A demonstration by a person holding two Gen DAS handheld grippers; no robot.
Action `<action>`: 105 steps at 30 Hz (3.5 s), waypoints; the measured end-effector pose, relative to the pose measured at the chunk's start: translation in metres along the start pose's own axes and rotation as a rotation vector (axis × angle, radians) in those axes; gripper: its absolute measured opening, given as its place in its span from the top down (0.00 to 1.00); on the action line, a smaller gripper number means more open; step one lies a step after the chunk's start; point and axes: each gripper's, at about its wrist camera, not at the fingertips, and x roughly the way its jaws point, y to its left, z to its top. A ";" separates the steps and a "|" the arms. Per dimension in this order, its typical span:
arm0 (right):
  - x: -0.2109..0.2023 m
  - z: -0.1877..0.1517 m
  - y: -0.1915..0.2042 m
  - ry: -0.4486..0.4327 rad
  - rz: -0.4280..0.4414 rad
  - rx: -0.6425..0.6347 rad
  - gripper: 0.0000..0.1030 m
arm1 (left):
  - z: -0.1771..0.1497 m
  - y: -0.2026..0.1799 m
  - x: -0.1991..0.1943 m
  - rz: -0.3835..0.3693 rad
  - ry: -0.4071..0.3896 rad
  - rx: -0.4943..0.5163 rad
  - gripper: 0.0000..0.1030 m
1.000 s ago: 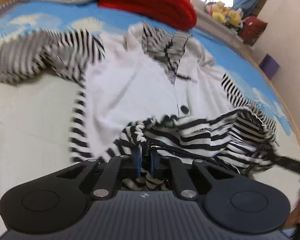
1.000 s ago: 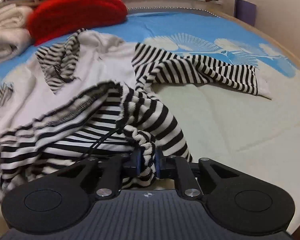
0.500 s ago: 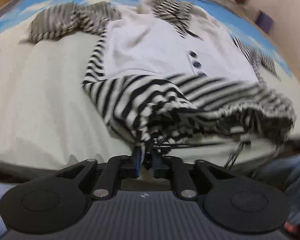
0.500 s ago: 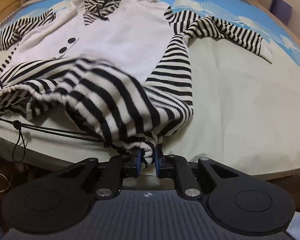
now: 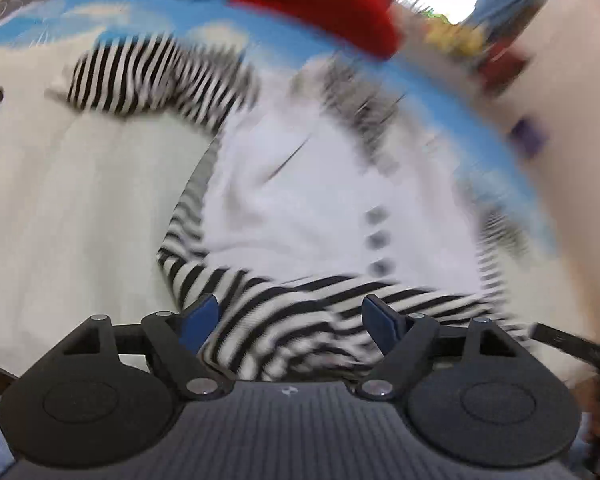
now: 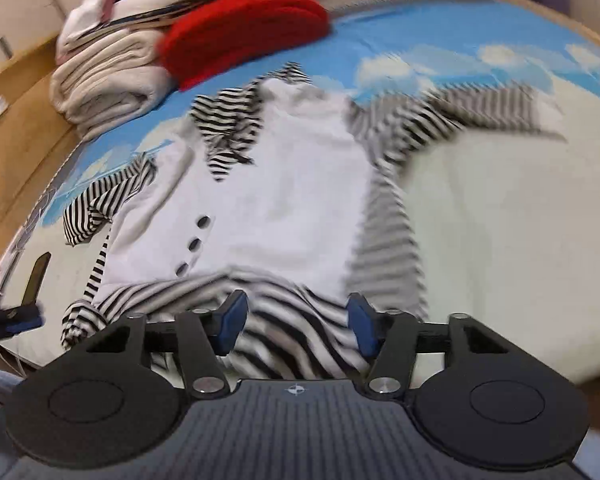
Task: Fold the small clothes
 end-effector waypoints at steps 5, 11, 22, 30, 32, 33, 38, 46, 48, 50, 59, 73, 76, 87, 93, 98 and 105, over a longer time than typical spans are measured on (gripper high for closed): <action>0.055 -0.052 0.023 0.284 -0.146 -0.358 0.99 | -0.030 0.007 0.026 0.170 0.103 0.174 0.27; 0.019 -0.040 0.023 0.253 -0.074 -0.356 0.92 | -0.022 0.011 -0.029 0.132 0.017 0.202 0.15; 0.092 0.260 -0.010 -0.108 -0.002 -0.073 0.46 | 0.260 -0.094 0.037 0.089 -0.390 0.293 0.00; 0.306 0.330 -0.007 0.132 0.023 -0.067 0.40 | 0.372 -0.120 0.258 0.022 -0.082 0.209 0.03; 0.336 0.322 0.006 0.184 0.038 -0.196 0.88 | 0.382 -0.133 0.310 0.069 0.100 0.314 0.81; 0.342 0.321 0.012 0.175 0.039 -0.263 0.94 | 0.384 -0.139 0.323 0.045 0.125 0.359 0.90; 0.351 0.336 -0.029 -0.034 -0.032 -0.097 0.95 | 0.388 -0.131 0.323 0.038 -0.351 0.284 0.87; 0.355 0.300 -0.081 -0.143 -0.024 0.112 0.48 | 0.374 -0.099 0.326 0.042 -0.340 0.139 0.12; 0.307 0.296 -0.106 -0.254 -0.042 0.186 0.47 | 0.357 -0.092 0.286 -0.003 -0.365 0.154 0.10; 0.242 0.280 -0.145 -0.366 -0.091 0.292 0.46 | 0.334 -0.077 0.243 -0.025 -0.374 0.198 0.07; 0.088 0.129 -0.326 -0.355 -0.520 0.750 0.37 | 0.229 -0.011 0.129 0.164 -0.323 0.201 0.06; 0.122 0.159 -0.331 -0.298 -0.602 0.678 1.00 | 0.200 0.098 0.049 0.536 -0.357 -0.174 0.06; 0.107 0.146 -0.371 -0.267 -0.800 0.733 1.00 | 0.199 0.137 0.034 0.580 -0.380 -0.286 0.06; 0.098 0.134 -0.289 -0.296 -0.778 0.713 0.56 | 0.212 0.233 0.038 0.625 -0.314 -0.407 0.06; 0.114 0.173 -0.150 -0.330 -0.416 0.509 0.46 | 0.213 0.228 0.079 0.519 -0.191 -0.334 0.06; 0.158 0.176 -0.060 -0.270 -0.266 0.393 0.45 | 0.216 0.204 0.098 0.425 -0.206 -0.240 0.11; 0.208 0.155 -0.057 -0.204 -0.413 0.350 0.46 | 0.240 0.205 0.054 0.505 -0.398 -0.187 0.84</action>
